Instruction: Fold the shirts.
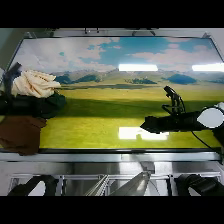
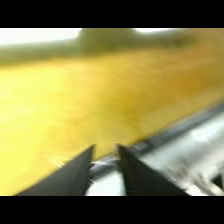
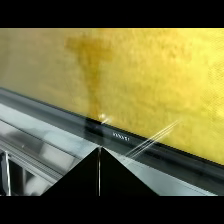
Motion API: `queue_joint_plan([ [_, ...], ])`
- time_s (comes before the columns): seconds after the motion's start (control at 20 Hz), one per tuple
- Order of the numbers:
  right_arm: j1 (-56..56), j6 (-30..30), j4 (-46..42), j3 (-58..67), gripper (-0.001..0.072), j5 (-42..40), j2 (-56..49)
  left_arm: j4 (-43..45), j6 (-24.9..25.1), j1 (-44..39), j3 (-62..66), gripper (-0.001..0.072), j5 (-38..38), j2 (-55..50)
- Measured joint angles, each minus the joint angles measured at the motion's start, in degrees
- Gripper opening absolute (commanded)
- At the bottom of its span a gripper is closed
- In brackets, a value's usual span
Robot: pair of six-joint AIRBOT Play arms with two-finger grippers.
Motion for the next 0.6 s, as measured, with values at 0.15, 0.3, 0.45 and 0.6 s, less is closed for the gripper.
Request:
queue_joint_plan([
  [0.15, 0.0, 0.0, 0.5, 0.0, 0.0021, -1.4, 0.0, 5.2, -2.4, 9.0, 8.4, 0.0711, 1.3, -9.6],
  [0.3, 0.0, 0.0, 0.9, 0.0, 0.0022, -3.3, 0.0, 7.6, -3.5, 17.0, 15.8, 0.0711, 2.3, -19.8],
  [0.45, 0.0, 0.0, 1.4, 0.0, 0.0023, -6.4, -0.4, 8.5, -3.3, 20.8, 22.8, 0.0711, 4.3, -30.1],
  [0.6, 0.0, 0.0, 1.7, 0.0, 0.0022, -9.2, -2.3, 8.8, -2.8, 20.6, 29.0, 0.0706, 7.0, -38.9],
])
